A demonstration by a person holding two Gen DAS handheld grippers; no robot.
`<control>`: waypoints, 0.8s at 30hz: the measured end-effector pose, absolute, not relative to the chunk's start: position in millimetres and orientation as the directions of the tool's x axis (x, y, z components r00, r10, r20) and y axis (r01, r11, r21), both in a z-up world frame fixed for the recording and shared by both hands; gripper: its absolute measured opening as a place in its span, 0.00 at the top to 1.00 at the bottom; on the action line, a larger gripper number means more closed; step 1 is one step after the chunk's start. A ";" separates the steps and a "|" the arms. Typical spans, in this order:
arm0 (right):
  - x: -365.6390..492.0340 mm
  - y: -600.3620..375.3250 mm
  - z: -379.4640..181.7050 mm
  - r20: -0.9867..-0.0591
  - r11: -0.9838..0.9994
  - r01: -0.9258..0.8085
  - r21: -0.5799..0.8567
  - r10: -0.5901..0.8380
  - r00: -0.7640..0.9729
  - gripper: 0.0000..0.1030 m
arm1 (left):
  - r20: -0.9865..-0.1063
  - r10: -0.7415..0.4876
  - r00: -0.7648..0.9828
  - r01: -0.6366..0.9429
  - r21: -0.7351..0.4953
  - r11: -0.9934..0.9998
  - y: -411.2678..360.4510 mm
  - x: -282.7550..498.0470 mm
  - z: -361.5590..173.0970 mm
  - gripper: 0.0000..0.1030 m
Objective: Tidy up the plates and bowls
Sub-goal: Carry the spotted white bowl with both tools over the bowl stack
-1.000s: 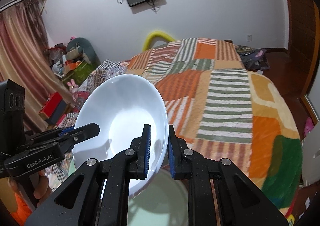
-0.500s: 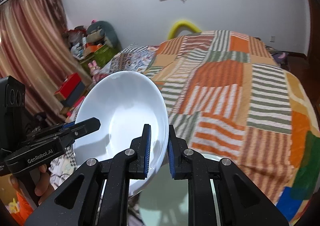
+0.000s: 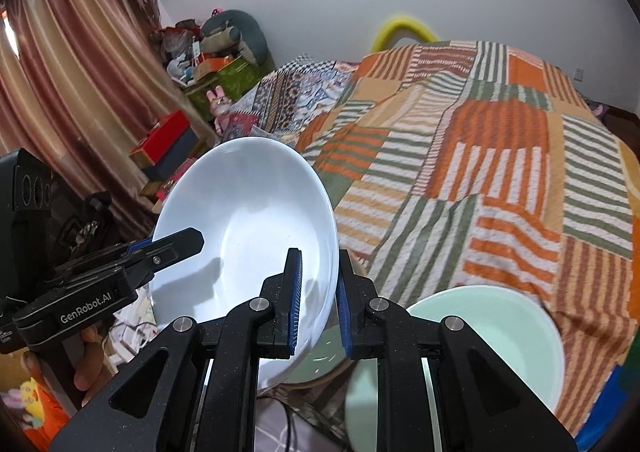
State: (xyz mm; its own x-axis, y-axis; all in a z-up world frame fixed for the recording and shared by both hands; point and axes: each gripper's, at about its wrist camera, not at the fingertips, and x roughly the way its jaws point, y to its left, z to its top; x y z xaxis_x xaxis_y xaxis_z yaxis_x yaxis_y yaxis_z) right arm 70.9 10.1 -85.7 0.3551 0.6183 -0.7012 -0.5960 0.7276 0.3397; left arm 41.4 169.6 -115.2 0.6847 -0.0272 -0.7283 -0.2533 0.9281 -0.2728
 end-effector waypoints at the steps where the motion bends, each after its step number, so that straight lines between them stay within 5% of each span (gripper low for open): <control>1: 70.6 12.4 -88.5 -0.705 0.726 -0.597 0.341 0.617 0.349 0.85 | -0.731 -0.027 0.682 -0.258 -0.276 0.926 171.0 40.7 -117.6 0.77; 24: 67.6 24.8 -136.4 -0.794 0.743 -0.572 0.348 0.558 0.241 0.85 | -0.812 -0.051 0.581 -0.333 -0.295 0.896 183.5 41.4 -184.8 0.77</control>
